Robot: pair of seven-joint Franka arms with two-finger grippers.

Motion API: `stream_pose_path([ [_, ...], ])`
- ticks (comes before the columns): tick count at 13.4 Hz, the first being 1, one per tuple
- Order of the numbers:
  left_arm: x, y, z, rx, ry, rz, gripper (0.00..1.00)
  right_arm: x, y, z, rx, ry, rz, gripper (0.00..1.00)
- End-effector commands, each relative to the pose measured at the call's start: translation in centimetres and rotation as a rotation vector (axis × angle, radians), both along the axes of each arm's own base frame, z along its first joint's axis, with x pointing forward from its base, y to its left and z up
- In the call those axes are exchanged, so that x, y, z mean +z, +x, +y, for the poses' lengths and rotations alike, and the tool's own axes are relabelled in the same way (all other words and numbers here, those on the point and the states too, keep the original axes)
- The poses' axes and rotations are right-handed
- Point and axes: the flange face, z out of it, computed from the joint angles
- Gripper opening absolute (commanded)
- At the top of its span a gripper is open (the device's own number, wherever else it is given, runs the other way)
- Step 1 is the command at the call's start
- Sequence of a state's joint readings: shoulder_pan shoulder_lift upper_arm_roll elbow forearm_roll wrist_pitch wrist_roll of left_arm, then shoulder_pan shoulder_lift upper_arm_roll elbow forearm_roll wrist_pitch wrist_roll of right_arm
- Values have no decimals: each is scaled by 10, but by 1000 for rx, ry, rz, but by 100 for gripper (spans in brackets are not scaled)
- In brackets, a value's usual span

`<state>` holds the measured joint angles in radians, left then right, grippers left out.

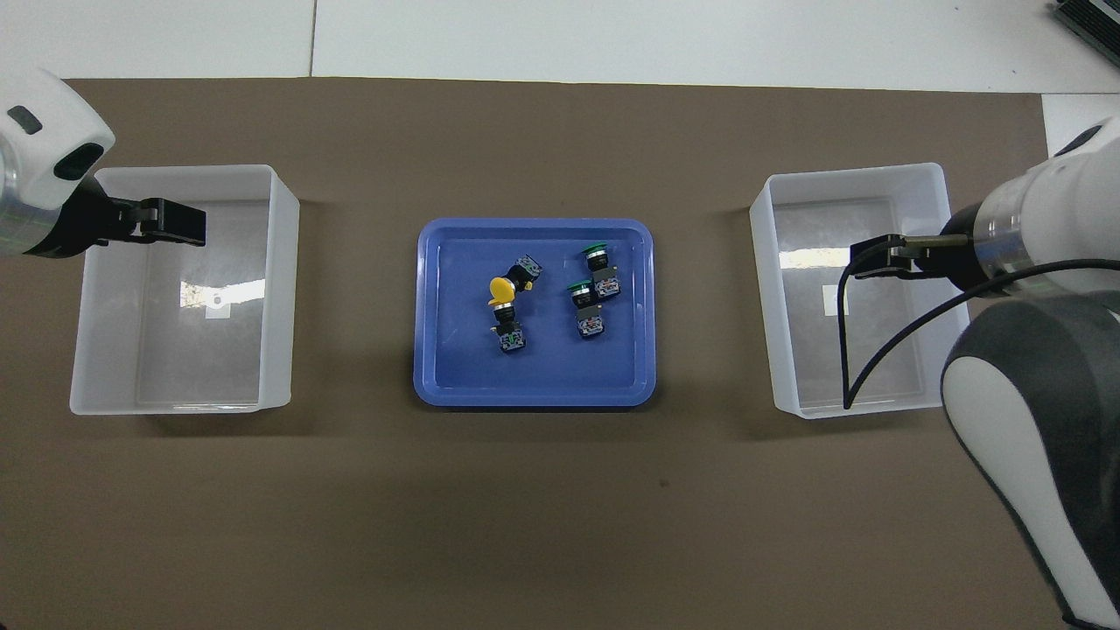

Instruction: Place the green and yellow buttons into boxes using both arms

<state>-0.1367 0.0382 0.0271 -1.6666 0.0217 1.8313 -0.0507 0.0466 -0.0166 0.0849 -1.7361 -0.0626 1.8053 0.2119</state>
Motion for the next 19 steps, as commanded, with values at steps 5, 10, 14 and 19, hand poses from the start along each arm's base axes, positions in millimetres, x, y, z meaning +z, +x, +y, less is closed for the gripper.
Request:
stream_pose_path([
  [5,-3,-9,-3,-1,6,28,100,2,-2,-3,10,22,12,100],
  [10,-3,-12,-7,-8,12,47,100,2,-2,-3,10,22,10,100],
  [14,-15,-14,-42,-46,19,68,100,2,-2,-4,8,22,10,100],
  [19,-55,-9,-116,63,9,78,100,2,-2,-4,8,22,10,100],
])
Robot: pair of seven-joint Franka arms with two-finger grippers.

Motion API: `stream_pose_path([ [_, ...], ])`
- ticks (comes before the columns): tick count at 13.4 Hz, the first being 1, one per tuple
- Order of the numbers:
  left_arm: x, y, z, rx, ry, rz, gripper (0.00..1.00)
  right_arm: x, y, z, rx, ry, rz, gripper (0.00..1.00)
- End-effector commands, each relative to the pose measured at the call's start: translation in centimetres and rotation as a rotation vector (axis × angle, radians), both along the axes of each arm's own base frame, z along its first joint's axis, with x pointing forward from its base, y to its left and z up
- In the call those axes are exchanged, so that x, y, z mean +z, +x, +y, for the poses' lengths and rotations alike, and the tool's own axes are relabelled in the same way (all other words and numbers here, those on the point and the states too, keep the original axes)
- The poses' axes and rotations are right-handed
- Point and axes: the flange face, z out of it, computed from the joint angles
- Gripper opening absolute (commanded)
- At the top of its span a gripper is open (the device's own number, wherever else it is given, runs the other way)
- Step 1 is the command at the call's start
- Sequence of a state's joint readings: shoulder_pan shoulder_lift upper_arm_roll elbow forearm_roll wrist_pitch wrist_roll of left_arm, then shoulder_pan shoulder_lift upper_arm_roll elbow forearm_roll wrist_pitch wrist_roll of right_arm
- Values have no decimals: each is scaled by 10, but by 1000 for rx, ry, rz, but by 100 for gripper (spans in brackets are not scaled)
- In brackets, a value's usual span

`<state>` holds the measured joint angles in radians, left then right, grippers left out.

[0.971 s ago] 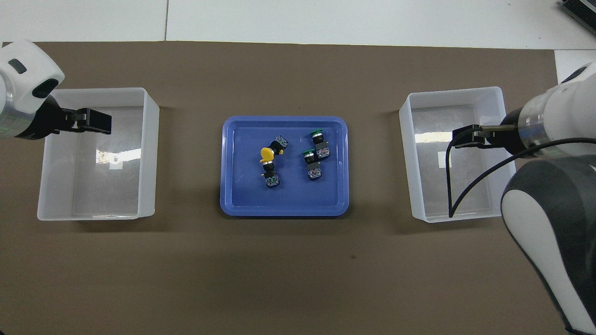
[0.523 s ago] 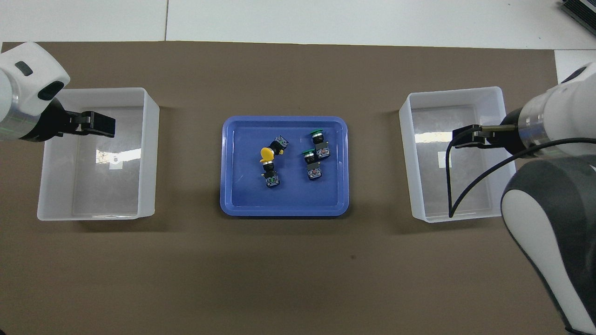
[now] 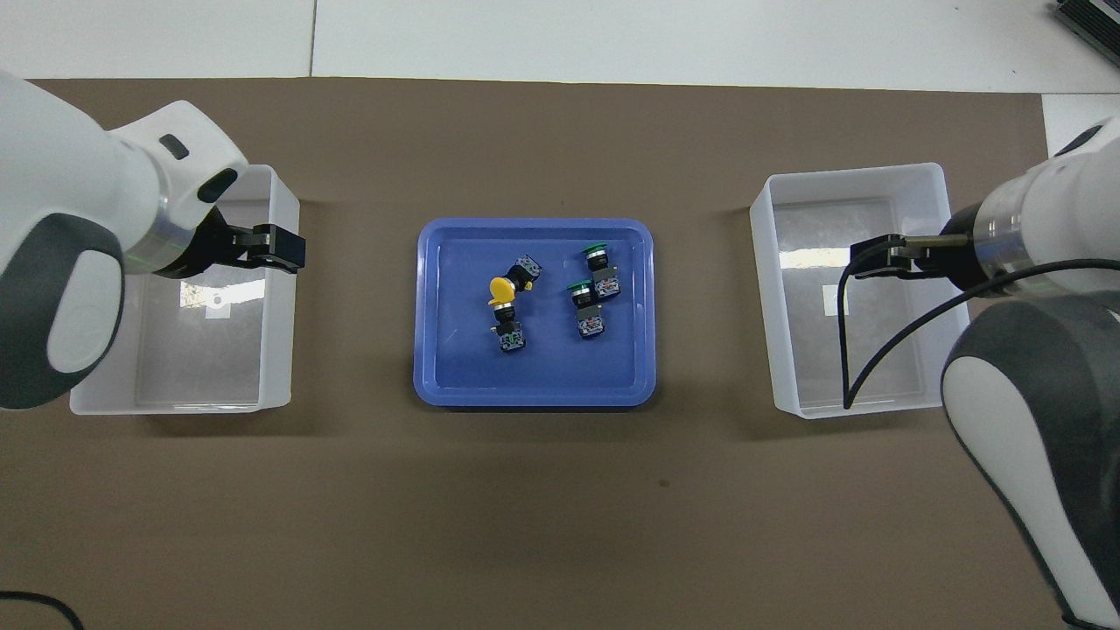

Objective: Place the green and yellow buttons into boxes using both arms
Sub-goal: 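Move the left gripper over the blue tray toward a yellow button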

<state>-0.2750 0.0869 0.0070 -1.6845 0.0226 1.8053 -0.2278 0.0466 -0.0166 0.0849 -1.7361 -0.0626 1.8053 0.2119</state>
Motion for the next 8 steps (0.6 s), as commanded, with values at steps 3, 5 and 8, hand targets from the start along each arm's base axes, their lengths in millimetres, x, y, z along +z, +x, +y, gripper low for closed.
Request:
stream_pose_path([
  [3,-38,0,-59,78,-3,-18,100,2,-2,-3,10,22,10,100],
  [5,-46,0,-64,92,-17,-26,100,2,-2,-3,10,22,12,100],
  [8,-56,2,-87,117,-41,-55,100,2,-2,-3,10,22,10,100],
])
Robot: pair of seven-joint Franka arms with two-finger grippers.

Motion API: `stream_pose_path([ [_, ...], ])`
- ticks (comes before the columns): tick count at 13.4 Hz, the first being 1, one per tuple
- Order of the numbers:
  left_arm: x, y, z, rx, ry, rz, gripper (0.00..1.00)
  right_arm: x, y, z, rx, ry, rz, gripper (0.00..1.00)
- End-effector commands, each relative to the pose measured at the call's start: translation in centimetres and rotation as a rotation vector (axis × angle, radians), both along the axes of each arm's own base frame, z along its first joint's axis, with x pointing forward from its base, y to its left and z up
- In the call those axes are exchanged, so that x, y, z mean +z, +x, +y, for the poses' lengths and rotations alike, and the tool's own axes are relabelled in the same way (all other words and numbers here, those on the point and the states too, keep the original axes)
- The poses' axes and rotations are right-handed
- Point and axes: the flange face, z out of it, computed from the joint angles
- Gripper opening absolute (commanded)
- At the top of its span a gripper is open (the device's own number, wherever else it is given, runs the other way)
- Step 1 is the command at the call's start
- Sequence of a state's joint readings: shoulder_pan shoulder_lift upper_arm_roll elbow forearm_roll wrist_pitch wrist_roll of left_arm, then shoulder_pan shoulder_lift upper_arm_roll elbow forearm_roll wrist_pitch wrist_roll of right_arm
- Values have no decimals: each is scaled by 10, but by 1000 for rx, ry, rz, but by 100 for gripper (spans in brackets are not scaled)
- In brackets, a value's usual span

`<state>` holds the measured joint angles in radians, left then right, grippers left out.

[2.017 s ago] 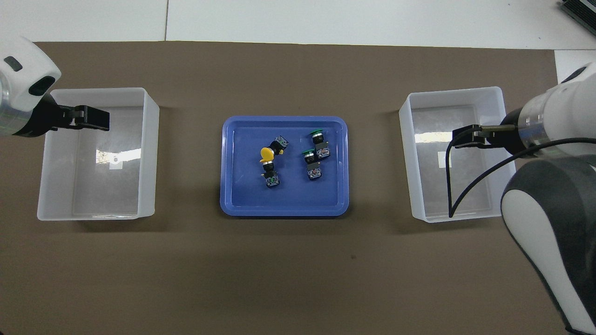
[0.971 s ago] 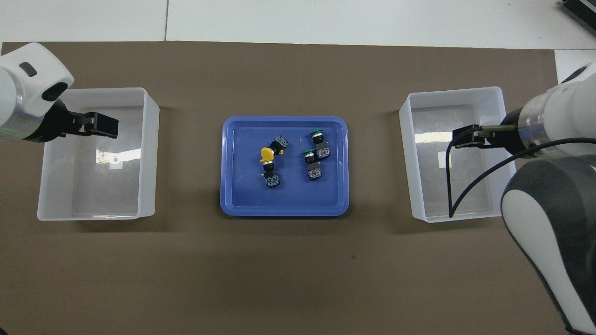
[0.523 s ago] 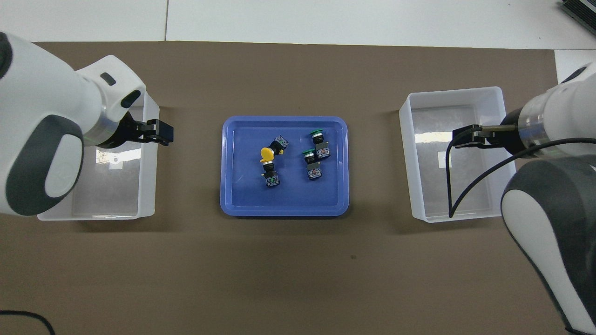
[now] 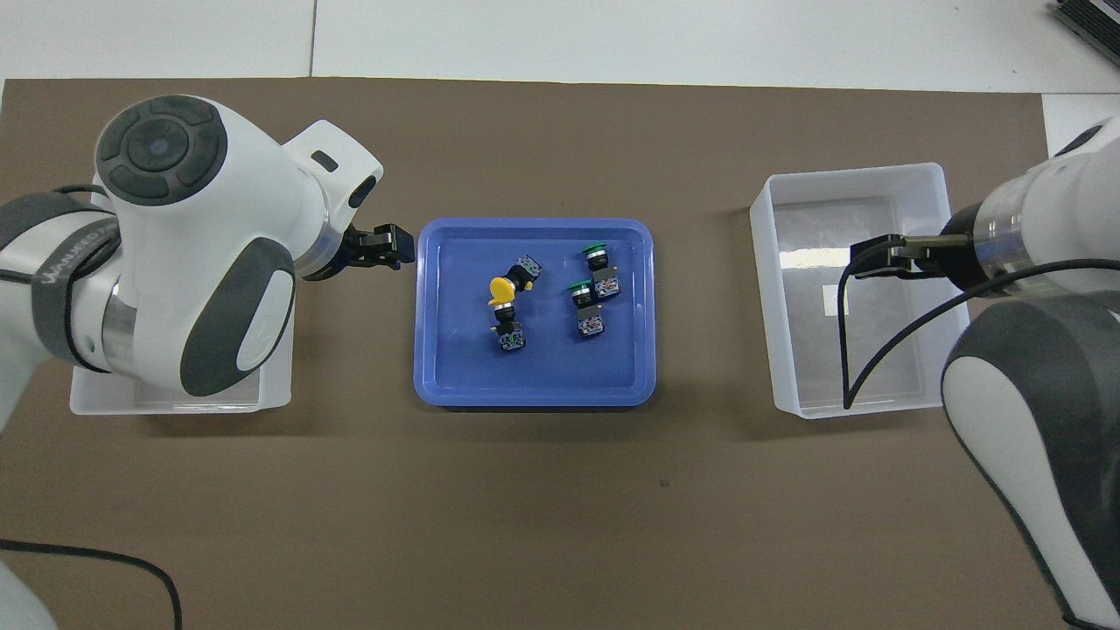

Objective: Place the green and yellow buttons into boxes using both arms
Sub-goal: 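Move the left gripper over the blue tray toward a yellow button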

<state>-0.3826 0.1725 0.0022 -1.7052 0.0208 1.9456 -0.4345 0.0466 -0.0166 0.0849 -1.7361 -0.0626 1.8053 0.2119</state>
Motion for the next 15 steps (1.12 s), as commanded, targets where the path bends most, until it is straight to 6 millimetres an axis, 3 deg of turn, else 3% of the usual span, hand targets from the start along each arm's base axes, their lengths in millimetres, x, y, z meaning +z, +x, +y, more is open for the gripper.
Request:
stream_pose_path([
  [1,-17,-2,-24,32,-25,-20,100,2,-2,-4,8,22,10,100],
  [3,-44,-5,-64,59,-42,-19,100,2,-2,-3,10,22,12,100],
  [7,-88,-1,-102,81,-57,-33,100,2,-2,-4,8,22,12,100],
  [11,-116,12,-109,73,-73,-68,100,2,-2,-4,8,22,12,100],
  [15,-120,9,-128,39,-83,-80,100,2,-2,-3,10,22,10,100],
])
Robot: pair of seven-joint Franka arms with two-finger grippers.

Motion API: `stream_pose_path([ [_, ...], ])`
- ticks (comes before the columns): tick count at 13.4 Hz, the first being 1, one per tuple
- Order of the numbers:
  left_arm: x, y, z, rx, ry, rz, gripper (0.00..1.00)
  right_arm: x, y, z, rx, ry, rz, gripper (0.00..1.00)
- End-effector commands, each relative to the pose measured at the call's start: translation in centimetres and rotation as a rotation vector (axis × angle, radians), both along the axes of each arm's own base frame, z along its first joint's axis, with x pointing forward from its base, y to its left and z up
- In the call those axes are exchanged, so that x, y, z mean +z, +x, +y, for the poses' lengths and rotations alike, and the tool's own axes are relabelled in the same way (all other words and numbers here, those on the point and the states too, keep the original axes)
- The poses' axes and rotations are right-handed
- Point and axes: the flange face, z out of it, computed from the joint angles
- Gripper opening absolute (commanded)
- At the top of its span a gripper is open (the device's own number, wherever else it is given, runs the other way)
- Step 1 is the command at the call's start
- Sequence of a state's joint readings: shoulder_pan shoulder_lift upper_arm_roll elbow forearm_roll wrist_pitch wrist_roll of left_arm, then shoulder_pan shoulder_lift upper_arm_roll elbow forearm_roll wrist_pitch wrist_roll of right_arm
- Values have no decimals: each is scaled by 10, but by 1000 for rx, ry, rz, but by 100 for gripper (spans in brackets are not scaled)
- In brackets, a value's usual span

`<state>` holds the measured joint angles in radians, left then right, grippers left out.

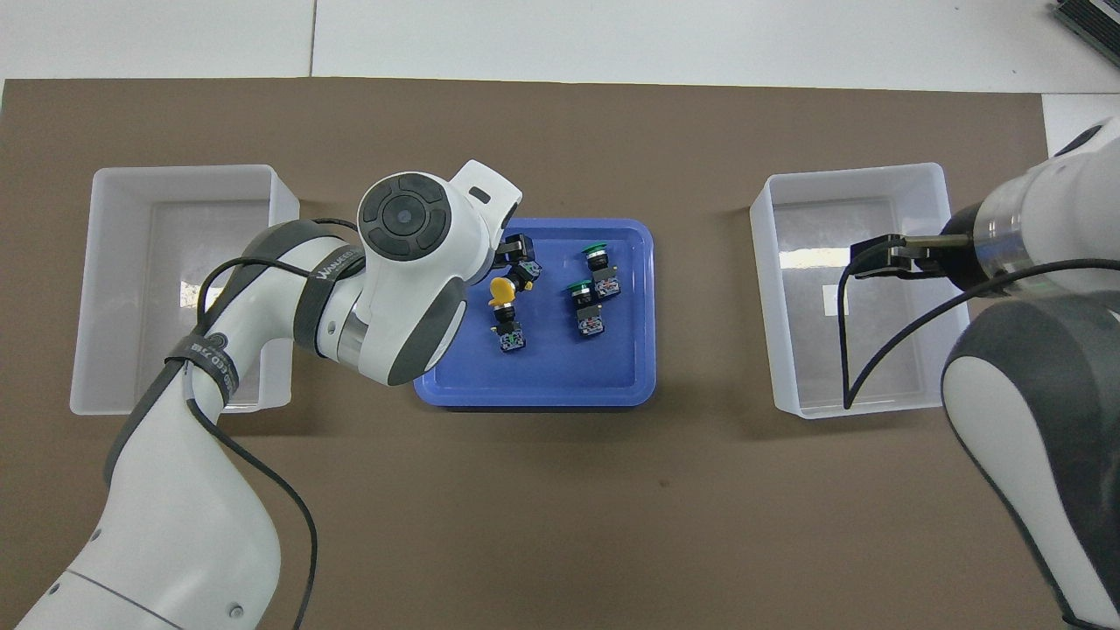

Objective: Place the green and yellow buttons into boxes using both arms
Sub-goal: 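Move the left gripper over the blue tray toward a yellow button, then lower the left gripper and grasp the yellow button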

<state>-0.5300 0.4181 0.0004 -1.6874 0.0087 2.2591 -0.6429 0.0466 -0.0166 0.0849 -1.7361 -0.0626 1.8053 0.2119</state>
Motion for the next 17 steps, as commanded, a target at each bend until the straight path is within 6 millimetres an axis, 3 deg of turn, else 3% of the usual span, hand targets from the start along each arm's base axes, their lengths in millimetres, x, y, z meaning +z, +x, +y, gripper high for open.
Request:
stream_pose_path([
  [1,-4,-5,-24,-41,-11,-20,100,2,-2,-3,10,22,12,100],
  [5,-24,-16,-51,-157,-12,-44,100,2,-3,2,19,22,12,100],
  [9,-24,-9,-42,-279,2,-68,100,3,-2,4,21,23,1,100],
  [11,-23,0,-31,-300,7,-81,100,9,-1,-2,0,62,5,100],
  [15,-34,4,-30,-344,5,-106,100,26,-1,-16,-18,85,41,100],
  [17,-34,7,-28,-345,3,-120,100,25,-1,-20,-1,77,53,100],
])
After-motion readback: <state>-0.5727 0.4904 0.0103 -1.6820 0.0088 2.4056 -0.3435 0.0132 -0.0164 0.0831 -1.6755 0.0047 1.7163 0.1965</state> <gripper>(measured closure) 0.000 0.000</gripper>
